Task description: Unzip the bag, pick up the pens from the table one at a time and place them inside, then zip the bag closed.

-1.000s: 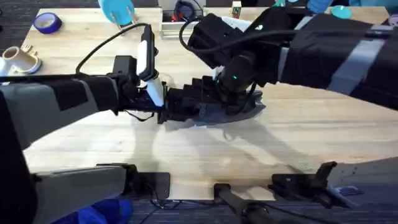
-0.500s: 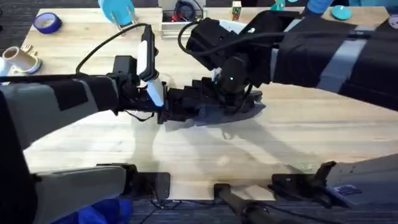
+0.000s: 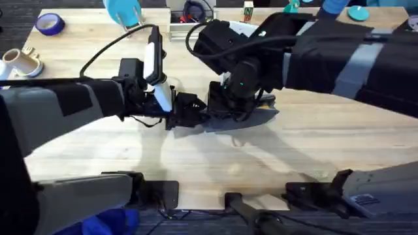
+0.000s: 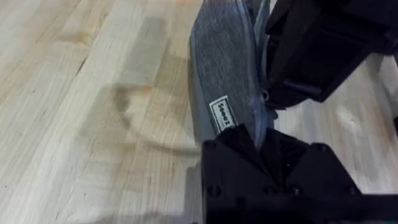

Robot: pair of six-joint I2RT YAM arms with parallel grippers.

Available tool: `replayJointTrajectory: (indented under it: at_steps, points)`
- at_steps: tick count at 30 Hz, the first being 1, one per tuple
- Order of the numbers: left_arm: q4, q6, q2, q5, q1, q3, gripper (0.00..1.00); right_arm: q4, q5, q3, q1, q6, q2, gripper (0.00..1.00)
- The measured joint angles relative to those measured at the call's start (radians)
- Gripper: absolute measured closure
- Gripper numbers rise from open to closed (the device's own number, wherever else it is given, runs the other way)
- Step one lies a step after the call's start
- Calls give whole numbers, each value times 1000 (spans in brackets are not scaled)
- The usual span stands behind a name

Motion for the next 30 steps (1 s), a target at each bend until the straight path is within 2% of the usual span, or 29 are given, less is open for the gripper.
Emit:
replayJointTrajectory:
  at_steps: [9,30]
  points:
    - [0,0,0,0,0,0,958,48,-48,0,-1,-64,3,971]
    - [-1,0,0,0,0,0,958,77,-426,0,-130,-303,4,968]
